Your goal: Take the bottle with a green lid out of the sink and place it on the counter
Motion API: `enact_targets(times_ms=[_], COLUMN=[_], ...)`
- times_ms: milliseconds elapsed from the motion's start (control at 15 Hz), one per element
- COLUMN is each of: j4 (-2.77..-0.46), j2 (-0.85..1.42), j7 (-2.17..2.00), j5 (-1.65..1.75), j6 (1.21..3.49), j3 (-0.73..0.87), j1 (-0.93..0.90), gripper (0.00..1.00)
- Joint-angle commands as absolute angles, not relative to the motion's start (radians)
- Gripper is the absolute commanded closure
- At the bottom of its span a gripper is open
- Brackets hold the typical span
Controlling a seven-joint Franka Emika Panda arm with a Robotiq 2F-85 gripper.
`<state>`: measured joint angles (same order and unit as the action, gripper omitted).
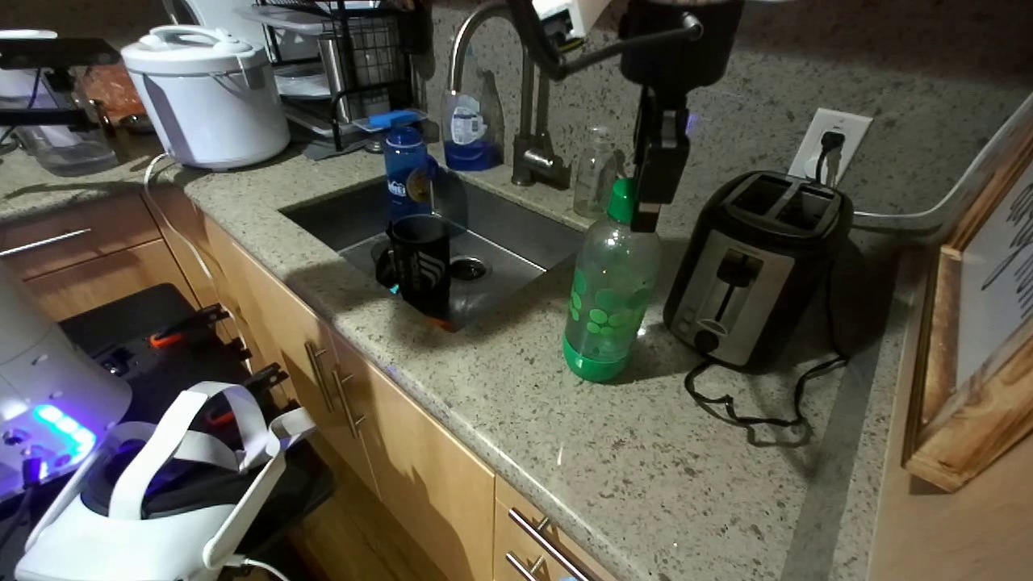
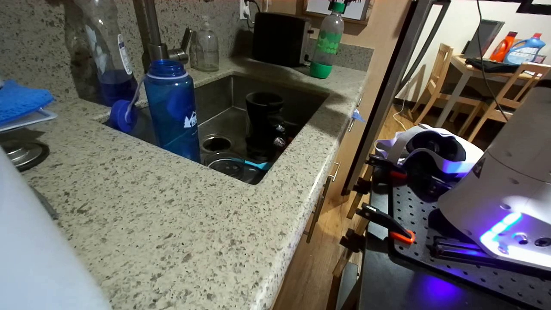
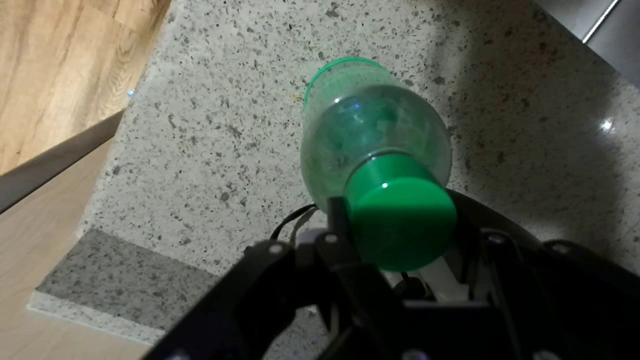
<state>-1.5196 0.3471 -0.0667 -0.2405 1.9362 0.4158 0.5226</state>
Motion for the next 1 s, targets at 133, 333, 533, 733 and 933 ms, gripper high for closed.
enact_targets(times_ms=[133, 333, 533, 733, 933], j4=[-1.467, -1.465, -1.464, -1.46, -1.452], j2=[0.367, 0.365, 0.363, 0.364, 0.365], j7=[-0.076, -0.072, -0.071, -0.07, -0.068], j5=[-0.25, -0.249, -0.248, -0.248, -0.251], j6=[1.889, 1.887, 1.884, 1.879, 1.873], j3=[0.397, 0.396, 0.396, 0.395, 0.393], j1=[0.548, 0.548, 0.548, 0.548, 0.55], gripper=[0.78, 0.78, 0.26, 0.05, 0.0])
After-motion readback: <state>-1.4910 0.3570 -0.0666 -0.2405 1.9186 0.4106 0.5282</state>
